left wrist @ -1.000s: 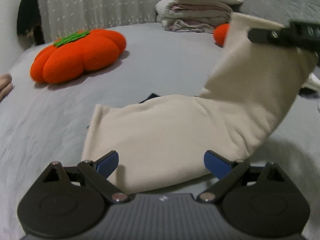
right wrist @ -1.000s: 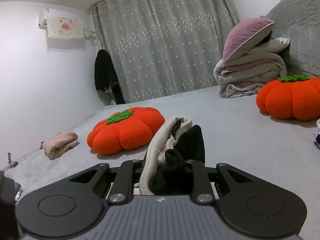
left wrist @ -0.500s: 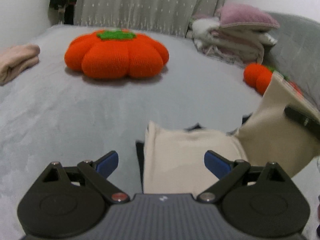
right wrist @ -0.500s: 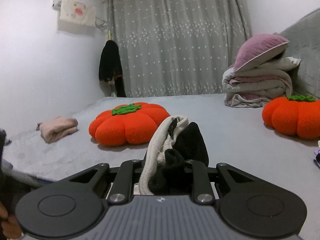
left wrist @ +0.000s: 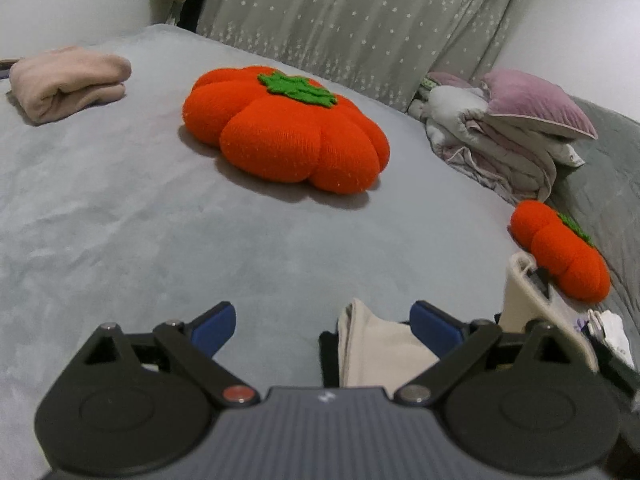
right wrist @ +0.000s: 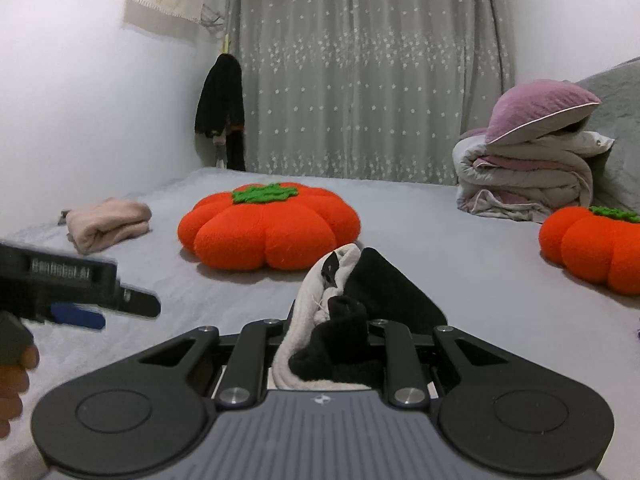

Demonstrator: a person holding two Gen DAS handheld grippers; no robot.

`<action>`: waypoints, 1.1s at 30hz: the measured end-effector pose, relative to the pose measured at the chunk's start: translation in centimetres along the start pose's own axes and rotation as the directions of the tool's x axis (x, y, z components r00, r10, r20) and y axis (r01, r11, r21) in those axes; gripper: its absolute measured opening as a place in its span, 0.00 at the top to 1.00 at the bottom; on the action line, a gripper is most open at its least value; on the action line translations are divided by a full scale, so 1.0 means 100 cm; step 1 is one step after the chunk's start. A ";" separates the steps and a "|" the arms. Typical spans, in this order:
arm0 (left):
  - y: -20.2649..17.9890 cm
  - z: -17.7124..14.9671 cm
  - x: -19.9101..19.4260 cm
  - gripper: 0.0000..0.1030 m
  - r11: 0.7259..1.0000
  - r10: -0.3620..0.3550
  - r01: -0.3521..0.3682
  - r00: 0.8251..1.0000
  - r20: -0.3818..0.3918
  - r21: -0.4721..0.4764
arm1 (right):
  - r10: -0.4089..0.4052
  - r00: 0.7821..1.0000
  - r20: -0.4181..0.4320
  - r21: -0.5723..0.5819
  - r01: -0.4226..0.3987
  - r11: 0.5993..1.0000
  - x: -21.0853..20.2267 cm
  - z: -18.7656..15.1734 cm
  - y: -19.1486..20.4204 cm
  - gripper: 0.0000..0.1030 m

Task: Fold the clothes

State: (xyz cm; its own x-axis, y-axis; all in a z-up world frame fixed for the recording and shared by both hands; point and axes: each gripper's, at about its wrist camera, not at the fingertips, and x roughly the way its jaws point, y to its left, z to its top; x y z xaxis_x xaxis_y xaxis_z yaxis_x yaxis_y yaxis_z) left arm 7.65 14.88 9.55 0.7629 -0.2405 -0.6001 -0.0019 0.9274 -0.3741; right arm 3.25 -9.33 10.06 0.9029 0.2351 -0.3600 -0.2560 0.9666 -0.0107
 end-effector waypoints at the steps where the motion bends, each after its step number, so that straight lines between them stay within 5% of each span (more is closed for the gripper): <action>1: 0.002 0.001 0.001 0.05 1.000 -0.002 0.002 1.000 -0.002 -0.009 | -0.002 1.000 -0.009 -0.008 0.002 1.000 0.003 -0.001 0.005 0.79; 12: 0.006 0.008 0.002 0.05 0.999 0.037 -0.038 0.999 -0.008 -0.025 | -0.031 0.993 -0.112 -0.096 0.020 0.995 0.041 -0.015 0.065 0.80; 33: 0.021 0.011 0.018 0.05 0.994 0.042 -0.052 0.994 -0.096 -0.099 | -0.015 0.983 -0.185 -0.133 -0.010 0.991 0.089 -0.037 0.090 0.80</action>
State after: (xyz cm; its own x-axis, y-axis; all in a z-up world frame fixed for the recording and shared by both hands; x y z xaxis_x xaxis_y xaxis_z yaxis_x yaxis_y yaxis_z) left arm 9.77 16.69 8.49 0.6962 -0.2275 -0.6808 -0.1057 0.9056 -0.4108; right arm 7.75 1.06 3.32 0.8269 0.1976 -0.5265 -0.3085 0.9422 -0.1309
